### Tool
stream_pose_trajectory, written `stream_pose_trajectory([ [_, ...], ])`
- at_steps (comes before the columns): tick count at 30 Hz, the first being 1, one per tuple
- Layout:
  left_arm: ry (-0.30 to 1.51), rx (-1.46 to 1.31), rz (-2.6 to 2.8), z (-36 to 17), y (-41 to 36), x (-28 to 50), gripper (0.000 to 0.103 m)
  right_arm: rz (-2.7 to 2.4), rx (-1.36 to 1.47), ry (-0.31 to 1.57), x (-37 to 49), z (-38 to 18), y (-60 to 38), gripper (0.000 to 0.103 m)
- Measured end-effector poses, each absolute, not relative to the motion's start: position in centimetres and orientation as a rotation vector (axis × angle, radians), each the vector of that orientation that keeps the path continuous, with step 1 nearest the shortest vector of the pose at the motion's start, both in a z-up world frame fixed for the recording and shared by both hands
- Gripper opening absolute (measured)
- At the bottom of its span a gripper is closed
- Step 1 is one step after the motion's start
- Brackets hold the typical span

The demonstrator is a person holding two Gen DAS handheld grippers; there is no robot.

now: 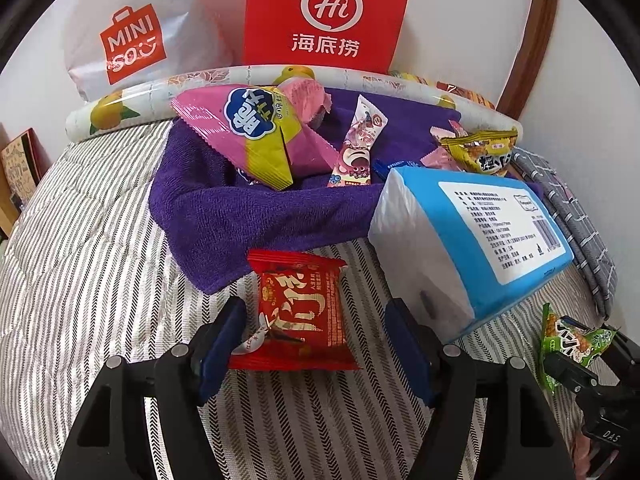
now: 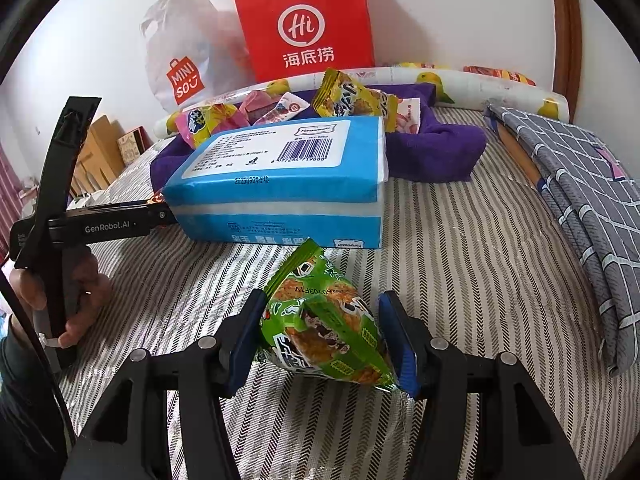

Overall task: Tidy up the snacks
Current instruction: 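Carry both packets over the purple towel with both tools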

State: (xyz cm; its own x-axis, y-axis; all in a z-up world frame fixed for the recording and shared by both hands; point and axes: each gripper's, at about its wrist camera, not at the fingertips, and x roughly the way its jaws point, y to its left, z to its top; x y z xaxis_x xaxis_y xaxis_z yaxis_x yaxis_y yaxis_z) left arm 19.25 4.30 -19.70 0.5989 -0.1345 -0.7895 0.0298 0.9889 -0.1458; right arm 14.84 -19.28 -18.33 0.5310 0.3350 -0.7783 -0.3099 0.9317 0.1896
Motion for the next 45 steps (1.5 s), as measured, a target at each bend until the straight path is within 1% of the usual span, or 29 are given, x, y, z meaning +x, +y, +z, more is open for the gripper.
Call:
stream_pose_trajectory([
  [10,0.925,-0.118,-0.089,-19.6,4.5,19.2,0.069,0.355,0.013,0.922,14.7,-18.1,-19.4,0.056],
  [14,0.922,-0.118,-0.063,-19.5,4.6,19.1,0.060,0.358,0.021,0.924,14.8,-18.2,-19.5,0.056],
  [16,0.916,-0.134,-0.040,-19.5,5.0,18.9,0.048,0.361,0.029,0.926,14.8,-18.2,-19.6,0.056],
  [17,0.913,-0.148,-0.030,-19.4,5.3,18.8,0.047,0.363,0.030,0.925,14.8,-18.2,-19.6,0.056],
  [20,0.906,-0.183,-0.042,-19.5,5.7,18.6,0.047,0.365,0.028,0.922,14.8,-18.2,-19.5,0.056],
  [28,0.900,-0.171,-0.022,-19.0,5.6,18.2,0.046,0.348,0.031,0.909,14.1,-17.2,-19.8,0.055],
  [32,0.923,-0.214,-0.054,-17.9,5.9,17.4,0.046,0.338,0.023,0.879,13.6,-15.6,-20.2,0.055],
  [38,0.901,-0.227,-0.063,-15.8,5.9,15.6,0.046,0.323,0.040,0.842,12.8,-13.3,-20.5,0.055],
  [45,0.876,-0.239,-0.080,-13.4,5.6,13.2,0.046,0.324,0.056,0.832,11.8,-11.9,-20.3,0.055],
])
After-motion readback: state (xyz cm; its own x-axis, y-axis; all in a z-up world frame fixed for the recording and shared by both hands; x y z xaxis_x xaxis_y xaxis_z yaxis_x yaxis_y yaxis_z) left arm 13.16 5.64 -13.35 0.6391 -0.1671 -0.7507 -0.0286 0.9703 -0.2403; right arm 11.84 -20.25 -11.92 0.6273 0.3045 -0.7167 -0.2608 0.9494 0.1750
